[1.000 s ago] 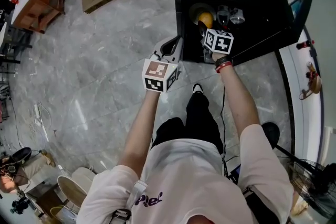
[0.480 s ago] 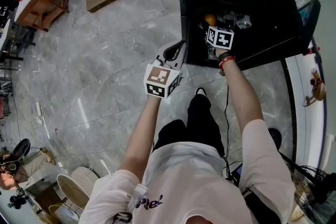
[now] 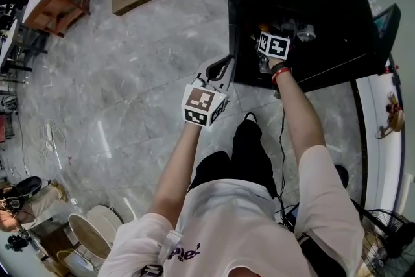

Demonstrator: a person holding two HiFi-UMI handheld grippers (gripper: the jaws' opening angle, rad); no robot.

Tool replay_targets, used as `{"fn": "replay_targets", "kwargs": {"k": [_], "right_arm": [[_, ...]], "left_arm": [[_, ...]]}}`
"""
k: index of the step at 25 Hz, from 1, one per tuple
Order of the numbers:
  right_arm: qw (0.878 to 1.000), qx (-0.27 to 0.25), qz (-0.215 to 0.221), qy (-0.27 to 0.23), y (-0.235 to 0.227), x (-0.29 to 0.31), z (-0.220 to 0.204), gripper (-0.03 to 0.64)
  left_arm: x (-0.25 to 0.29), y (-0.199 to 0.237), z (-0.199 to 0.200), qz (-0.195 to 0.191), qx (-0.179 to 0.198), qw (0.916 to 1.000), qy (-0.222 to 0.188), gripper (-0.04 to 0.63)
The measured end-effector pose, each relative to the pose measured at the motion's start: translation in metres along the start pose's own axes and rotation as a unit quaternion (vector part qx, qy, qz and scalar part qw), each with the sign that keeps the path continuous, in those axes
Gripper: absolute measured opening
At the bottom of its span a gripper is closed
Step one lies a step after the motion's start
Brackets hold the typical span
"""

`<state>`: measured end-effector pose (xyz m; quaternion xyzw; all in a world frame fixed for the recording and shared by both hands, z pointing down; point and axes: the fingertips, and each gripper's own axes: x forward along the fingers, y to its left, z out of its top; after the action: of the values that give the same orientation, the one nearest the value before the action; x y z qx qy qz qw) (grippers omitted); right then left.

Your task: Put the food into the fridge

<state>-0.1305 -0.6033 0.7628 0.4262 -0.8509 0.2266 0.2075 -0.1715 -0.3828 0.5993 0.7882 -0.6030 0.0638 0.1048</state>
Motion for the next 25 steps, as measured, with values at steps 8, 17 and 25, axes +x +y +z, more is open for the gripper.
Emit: {"fn": "replay_targets", "kwargs": {"k": [8, 17, 25], "right_arm": [[1.0, -0.008, 0.002, -0.001, -0.001, 0.007, 0.005, 0.306], [1.0, -0.002, -0.002, -0.007, -0.007, -0.023, 0.01, 0.316], [1.0, -0.003, -0.017, -0.008, -0.01, -0.067, 0.019, 0.317]], "left_arm": [[0.003, 0.004, -0.002, 0.006, 0.001, 1.0, -0.001, 0.018], [-0.003, -0.005, 0.012, -0.001, -0.005, 1.0, 0.0, 0.018], [-0.016, -0.018, 0.03, -0.015, -0.017, 0.9997, 0.007, 0.018]]}}
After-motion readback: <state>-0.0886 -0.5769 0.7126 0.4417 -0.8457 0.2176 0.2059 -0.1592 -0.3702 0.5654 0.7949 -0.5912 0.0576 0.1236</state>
